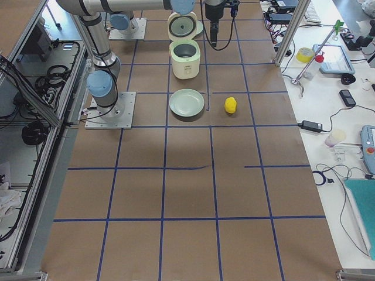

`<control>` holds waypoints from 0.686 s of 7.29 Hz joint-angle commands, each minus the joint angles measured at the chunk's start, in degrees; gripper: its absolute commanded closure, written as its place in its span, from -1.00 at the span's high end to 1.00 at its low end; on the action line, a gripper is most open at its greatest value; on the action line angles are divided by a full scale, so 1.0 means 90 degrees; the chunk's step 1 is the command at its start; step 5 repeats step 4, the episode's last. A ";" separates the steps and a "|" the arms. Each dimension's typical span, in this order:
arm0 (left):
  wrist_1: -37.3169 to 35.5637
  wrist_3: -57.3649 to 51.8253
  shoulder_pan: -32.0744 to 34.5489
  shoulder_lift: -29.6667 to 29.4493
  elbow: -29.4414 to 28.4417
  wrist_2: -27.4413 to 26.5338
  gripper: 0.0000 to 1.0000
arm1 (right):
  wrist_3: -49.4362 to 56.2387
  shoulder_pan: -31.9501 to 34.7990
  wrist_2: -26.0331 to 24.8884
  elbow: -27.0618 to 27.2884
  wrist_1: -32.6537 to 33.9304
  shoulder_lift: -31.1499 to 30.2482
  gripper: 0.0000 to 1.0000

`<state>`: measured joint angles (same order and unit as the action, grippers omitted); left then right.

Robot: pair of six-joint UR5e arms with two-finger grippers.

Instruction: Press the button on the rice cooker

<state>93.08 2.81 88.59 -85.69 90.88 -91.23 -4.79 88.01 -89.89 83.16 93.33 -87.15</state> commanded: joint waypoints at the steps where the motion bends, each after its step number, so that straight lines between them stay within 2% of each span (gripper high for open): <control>1: 0.0000 0.0010 0.0000 0.0000 0.0000 0.0000 1.00 | 0.0239 0.0006 -0.0002 0.0008 -0.0019 -0.0004 1.00; 5: 0.0000 0.0000 0.0000 0.0000 0.0000 0.0000 1.00 | 0.0533 0.0006 -0.0002 0.0017 -0.0019 -0.0004 1.00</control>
